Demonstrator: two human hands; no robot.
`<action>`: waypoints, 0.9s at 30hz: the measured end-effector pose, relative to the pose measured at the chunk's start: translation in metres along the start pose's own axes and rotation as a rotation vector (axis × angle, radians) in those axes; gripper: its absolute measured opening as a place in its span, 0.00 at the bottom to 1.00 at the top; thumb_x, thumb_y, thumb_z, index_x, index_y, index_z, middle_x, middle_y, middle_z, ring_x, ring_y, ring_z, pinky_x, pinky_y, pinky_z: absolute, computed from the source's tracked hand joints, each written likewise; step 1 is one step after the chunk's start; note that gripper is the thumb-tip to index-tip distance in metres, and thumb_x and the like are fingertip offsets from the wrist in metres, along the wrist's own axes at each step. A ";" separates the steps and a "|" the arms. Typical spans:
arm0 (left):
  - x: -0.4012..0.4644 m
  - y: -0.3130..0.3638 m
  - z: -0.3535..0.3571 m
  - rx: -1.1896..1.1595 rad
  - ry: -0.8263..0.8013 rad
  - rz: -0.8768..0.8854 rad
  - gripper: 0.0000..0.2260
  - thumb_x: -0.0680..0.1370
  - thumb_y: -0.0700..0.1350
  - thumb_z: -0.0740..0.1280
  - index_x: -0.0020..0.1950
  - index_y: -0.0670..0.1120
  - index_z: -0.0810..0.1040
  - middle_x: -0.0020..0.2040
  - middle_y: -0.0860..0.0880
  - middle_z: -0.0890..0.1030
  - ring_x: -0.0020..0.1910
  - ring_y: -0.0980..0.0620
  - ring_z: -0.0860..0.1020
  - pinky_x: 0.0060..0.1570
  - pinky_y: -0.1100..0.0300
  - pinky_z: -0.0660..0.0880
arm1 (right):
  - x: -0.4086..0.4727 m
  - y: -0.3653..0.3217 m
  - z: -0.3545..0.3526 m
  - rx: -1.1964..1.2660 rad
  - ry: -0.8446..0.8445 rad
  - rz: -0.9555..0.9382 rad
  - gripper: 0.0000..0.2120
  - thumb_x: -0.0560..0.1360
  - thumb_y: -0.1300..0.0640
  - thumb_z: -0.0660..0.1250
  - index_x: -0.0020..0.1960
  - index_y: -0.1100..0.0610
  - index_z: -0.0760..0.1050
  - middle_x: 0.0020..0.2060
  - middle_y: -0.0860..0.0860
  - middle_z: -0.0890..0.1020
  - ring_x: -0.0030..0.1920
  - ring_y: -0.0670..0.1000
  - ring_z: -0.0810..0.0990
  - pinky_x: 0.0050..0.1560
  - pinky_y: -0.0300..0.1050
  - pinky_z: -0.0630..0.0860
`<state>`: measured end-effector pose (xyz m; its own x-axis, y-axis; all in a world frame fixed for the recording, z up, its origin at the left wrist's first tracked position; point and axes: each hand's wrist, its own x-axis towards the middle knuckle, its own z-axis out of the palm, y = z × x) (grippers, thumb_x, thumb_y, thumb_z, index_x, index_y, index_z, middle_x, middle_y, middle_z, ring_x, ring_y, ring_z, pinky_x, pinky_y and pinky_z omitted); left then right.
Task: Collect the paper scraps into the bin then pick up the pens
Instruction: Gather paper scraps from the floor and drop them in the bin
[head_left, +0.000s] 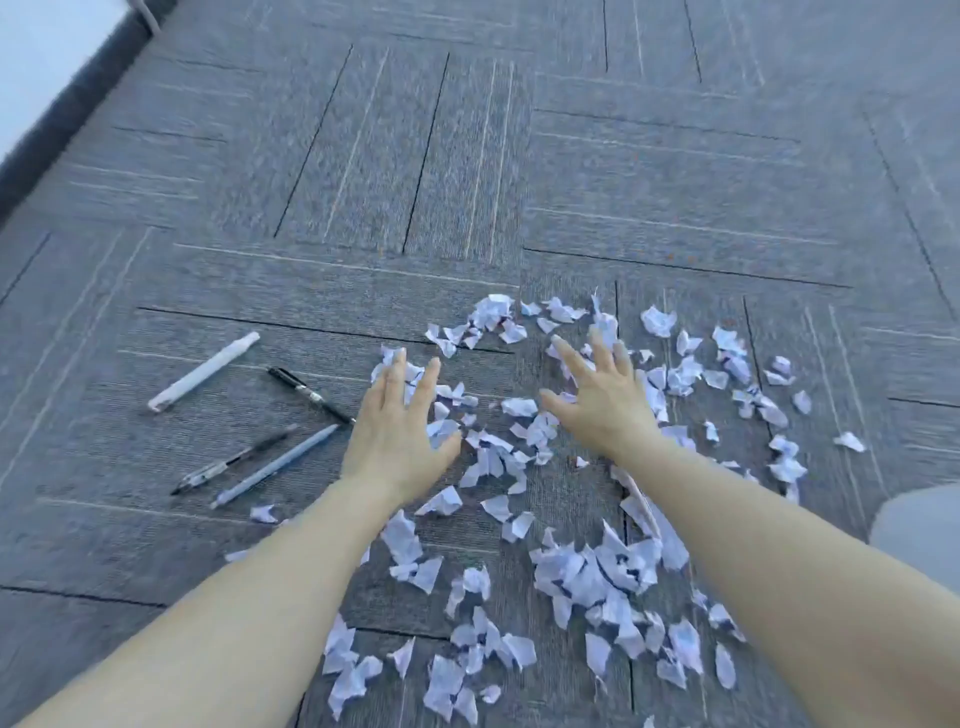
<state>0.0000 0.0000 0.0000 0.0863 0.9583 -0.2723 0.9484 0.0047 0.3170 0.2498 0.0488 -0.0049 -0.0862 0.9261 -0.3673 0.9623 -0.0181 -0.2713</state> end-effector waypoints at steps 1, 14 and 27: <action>0.010 -0.005 0.007 0.033 0.006 -0.020 0.37 0.76 0.63 0.56 0.77 0.55 0.40 0.78 0.44 0.37 0.77 0.44 0.40 0.75 0.48 0.46 | 0.014 0.002 0.005 -0.018 0.045 0.035 0.34 0.75 0.31 0.53 0.77 0.37 0.46 0.79 0.50 0.42 0.77 0.62 0.41 0.73 0.67 0.50; 0.003 -0.002 0.049 -0.412 0.177 0.126 0.19 0.79 0.44 0.60 0.70 0.43 0.69 0.72 0.48 0.67 0.74 0.53 0.58 0.74 0.52 0.56 | -0.002 -0.039 0.051 0.162 0.073 -0.292 0.25 0.79 0.46 0.56 0.75 0.46 0.61 0.76 0.43 0.59 0.77 0.52 0.51 0.74 0.58 0.48; 0.024 0.007 0.047 -0.154 0.030 0.170 0.36 0.74 0.65 0.58 0.77 0.54 0.48 0.79 0.51 0.49 0.77 0.52 0.43 0.75 0.49 0.41 | 0.095 -0.061 0.013 -0.011 -0.044 -0.353 0.24 0.79 0.39 0.54 0.73 0.43 0.64 0.78 0.47 0.55 0.78 0.56 0.46 0.75 0.60 0.46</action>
<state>0.0232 0.0093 -0.0472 0.2293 0.9572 -0.1766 0.8632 -0.1162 0.4913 0.1793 0.1331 -0.0343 -0.4248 0.8573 -0.2907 0.8739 0.3046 -0.3787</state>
